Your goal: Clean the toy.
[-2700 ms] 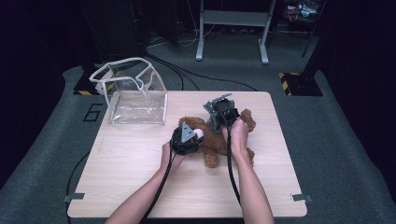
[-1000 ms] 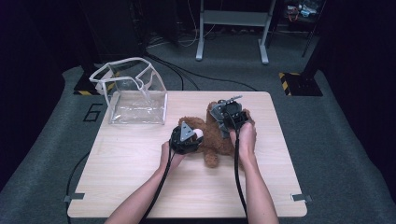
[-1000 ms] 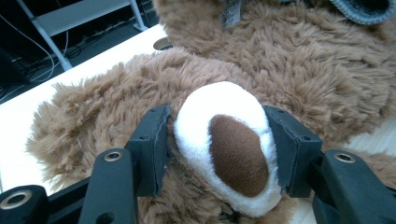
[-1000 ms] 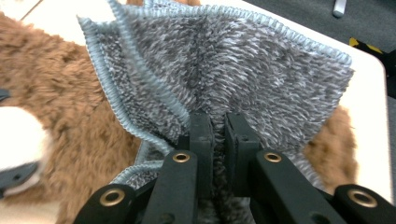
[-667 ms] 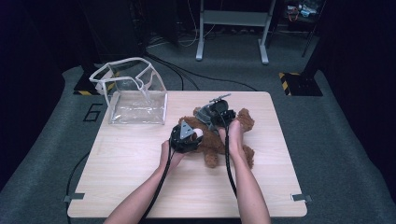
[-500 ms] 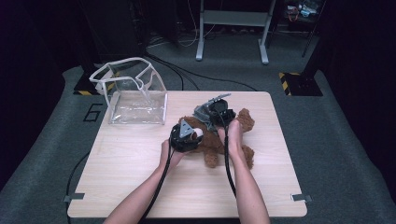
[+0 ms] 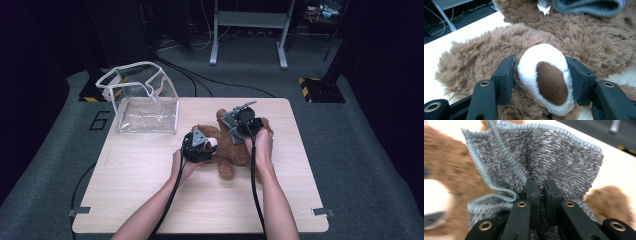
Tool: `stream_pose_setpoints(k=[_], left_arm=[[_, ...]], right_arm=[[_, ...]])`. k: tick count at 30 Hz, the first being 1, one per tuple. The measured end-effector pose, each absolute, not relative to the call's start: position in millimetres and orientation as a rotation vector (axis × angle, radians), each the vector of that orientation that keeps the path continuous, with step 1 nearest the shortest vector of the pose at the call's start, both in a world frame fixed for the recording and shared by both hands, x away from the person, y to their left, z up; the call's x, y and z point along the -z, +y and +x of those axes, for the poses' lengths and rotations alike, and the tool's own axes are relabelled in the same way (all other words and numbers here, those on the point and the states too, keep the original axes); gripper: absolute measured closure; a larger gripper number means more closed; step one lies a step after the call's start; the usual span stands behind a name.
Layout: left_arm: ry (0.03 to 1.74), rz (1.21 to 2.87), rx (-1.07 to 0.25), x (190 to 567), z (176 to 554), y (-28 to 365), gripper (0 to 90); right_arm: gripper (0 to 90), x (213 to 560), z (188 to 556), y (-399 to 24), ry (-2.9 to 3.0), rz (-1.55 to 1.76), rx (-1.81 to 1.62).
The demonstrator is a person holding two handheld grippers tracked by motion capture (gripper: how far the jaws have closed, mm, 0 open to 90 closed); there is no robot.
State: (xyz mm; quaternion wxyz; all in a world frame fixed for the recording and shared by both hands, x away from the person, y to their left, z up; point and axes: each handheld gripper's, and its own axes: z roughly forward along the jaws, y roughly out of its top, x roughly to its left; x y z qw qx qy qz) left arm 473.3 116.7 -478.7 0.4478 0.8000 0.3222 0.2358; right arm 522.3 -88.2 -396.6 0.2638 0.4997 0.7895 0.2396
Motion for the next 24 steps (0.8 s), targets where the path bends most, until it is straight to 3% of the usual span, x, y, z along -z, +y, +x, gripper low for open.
stream_pose_setpoints(k=[11,18,24], left_arm=[[0.799,1.977,-0.586,478.9,473.1,116.8,44.6],[0.798,1.973,-0.581,479.3,473.6,116.9,44.5],[0.800,1.980,-0.582,478.4,473.6,116.3,44.5]], right_arm=[[83.8,391.3,523.2,-142.8,2.003,1.519,-0.681],[83.5,373.4,508.5,-105.1,2.096,1.420,-0.891],[83.3,395.3,513.6,-73.3,2.201,1.351,-0.811]])
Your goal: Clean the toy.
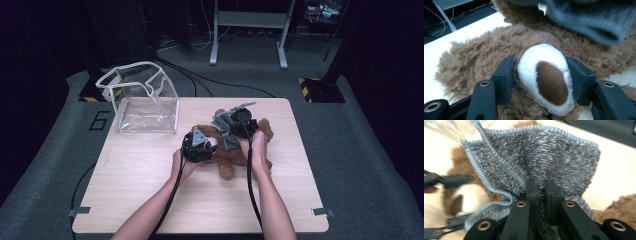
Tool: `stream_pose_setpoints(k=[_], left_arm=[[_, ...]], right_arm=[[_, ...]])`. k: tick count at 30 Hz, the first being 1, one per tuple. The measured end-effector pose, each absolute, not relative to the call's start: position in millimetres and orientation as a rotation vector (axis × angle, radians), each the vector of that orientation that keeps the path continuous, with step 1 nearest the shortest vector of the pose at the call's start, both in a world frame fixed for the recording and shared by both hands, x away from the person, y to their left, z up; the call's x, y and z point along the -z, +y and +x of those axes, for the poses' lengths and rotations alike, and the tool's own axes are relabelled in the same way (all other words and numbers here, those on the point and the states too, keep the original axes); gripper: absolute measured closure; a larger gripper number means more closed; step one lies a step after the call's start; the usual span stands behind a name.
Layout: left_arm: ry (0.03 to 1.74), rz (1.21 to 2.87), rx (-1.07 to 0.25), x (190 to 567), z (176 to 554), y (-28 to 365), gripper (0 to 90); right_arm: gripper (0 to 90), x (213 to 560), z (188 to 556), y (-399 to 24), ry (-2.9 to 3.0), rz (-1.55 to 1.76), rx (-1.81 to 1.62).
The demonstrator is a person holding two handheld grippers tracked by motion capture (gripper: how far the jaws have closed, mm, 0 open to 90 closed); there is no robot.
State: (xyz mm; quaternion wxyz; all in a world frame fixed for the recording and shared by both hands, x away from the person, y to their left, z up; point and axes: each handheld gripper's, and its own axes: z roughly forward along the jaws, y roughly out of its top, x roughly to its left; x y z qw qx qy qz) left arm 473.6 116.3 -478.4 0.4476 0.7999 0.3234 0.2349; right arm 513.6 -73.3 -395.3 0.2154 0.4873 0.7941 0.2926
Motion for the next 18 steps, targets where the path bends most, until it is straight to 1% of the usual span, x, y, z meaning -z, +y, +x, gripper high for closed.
stream_pose_setpoints(k=[3,9,15,18], left_arm=[[0.803,1.971,-0.580,478.5,474.5,115.7,44.6],[0.814,1.974,-0.565,477.2,476.9,115.6,44.5],[0.815,1.989,-0.542,475.5,480.3,116.8,44.5],[0.817,1.980,-0.545,476.2,480.9,117.1,44.5]], right_arm=[[83.4,400.5,516.5,-80.9,2.182,1.370,-0.797],[83.4,396.0,518.0,-104.5,2.102,1.432,-0.749],[83.4,394.4,517.4,-142.0,2.016,1.525,-0.728],[83.3,388.3,513.9,-157.2,1.965,1.560,-0.758]])
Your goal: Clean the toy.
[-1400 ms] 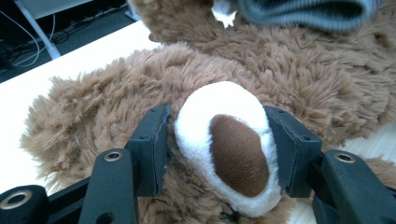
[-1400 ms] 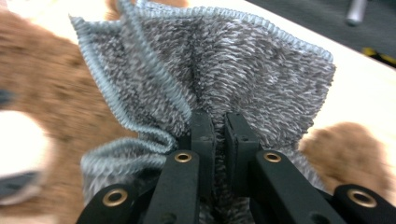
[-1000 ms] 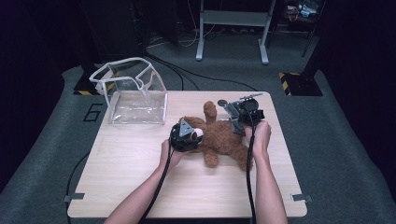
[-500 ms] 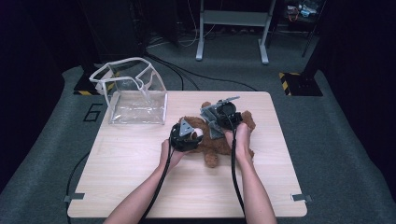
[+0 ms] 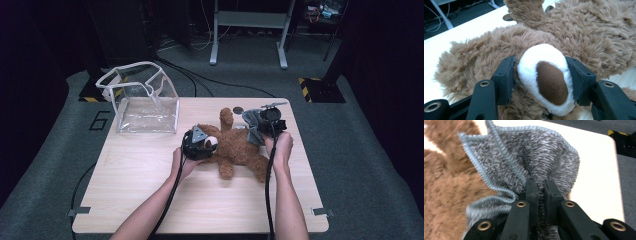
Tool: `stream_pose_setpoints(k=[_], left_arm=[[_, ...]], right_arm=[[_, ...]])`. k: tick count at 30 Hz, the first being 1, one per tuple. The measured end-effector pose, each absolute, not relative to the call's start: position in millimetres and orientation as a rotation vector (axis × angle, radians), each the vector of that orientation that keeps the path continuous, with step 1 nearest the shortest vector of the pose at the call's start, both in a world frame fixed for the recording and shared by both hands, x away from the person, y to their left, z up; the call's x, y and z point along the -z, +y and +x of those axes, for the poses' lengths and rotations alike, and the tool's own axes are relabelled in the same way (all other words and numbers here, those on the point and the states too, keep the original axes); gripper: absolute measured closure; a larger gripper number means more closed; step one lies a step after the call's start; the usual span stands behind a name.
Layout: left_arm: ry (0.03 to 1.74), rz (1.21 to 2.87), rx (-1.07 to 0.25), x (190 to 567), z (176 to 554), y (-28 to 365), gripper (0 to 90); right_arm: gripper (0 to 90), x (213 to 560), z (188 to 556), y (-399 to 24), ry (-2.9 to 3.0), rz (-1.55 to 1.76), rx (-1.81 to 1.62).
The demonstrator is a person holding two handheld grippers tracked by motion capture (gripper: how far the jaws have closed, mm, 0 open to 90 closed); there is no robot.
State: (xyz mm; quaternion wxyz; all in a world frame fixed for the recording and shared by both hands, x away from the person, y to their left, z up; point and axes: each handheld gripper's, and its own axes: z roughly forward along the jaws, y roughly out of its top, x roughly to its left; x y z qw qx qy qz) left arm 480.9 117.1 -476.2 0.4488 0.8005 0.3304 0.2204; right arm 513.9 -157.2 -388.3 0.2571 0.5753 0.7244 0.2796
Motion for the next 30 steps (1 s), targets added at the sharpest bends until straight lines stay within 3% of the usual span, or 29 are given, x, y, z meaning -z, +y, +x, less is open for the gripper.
stream_pose_setpoints(k=[7,14,24,30], left_arm=[[0.822,1.988,-0.540,475.4,481.6,116.4,44.5],[0.817,1.998,-0.537,474.6,481.3,117.0,44.5],[0.820,2.000,-0.529,473.6,482.9,117.1,44.4],[0.818,2.007,-0.522,472.9,485.2,117.9,44.4]], right_arm=[[83.2,369.1,501.7,-142.9,2.000,1.488,-0.898],[83.3,393.7,510.8,-112.1,2.109,1.409,-0.790],[83.4,404.0,524.6,-168.2,1.982,1.603,-0.651],[83.4,389.8,506.4,-197.7,1.889,1.624,-0.719]])
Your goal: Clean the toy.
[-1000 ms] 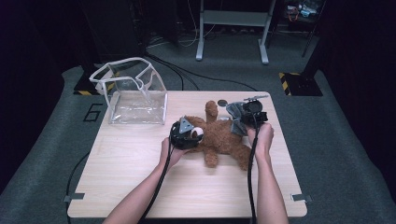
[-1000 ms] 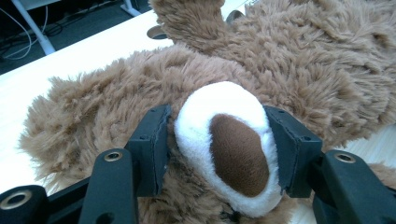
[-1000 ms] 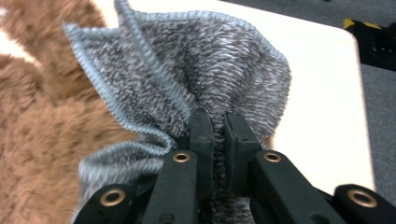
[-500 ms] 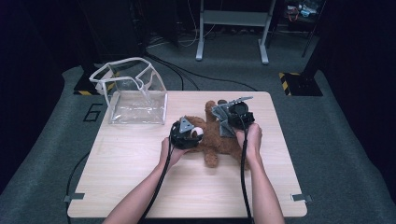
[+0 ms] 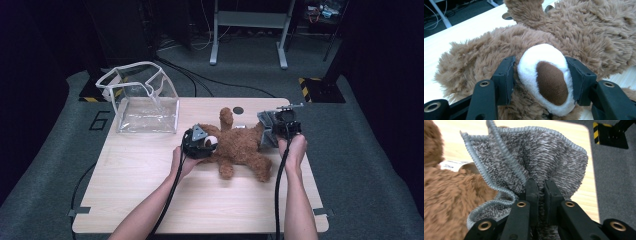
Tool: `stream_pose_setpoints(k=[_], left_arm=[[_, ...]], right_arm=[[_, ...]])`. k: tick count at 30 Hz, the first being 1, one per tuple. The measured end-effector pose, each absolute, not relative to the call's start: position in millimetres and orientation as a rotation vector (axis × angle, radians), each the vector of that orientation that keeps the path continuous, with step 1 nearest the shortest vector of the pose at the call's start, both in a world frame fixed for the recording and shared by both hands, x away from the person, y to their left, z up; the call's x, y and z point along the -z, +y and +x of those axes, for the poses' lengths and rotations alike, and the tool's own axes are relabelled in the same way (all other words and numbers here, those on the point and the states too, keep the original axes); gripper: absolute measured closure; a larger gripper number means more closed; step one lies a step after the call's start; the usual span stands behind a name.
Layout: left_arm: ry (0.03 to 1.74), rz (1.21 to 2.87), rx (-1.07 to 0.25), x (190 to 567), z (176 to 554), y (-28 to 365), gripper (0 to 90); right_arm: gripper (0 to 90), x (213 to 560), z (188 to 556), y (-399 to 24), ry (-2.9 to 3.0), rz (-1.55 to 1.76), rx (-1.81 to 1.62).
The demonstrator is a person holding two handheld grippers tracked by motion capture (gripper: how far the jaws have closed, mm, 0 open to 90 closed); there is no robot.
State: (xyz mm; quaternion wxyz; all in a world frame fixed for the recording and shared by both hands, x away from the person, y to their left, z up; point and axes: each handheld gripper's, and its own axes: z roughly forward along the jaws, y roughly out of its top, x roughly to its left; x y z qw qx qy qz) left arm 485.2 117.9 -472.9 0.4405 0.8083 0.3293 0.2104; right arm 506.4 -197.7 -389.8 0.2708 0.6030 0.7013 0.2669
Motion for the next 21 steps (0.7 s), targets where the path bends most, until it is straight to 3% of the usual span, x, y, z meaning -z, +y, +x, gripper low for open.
stream_pose_setpoints(k=[7,12,21], left_arm=[[0.827,2.002,-0.512,472.3,488.0,117.9,44.4],[0.830,2.013,-0.502,471.2,488.2,118.0,44.4],[0.833,2.014,-0.495,470.8,489.5,117.9,44.4]], right_arm=[[83.4,375.1,482.4,-171.1,1.990,1.499,-0.897],[83.5,399.3,488.9,-140.4,2.112,1.437,-0.788],[83.8,427.2,515.0,-190.6,1.986,1.651,-0.671]])
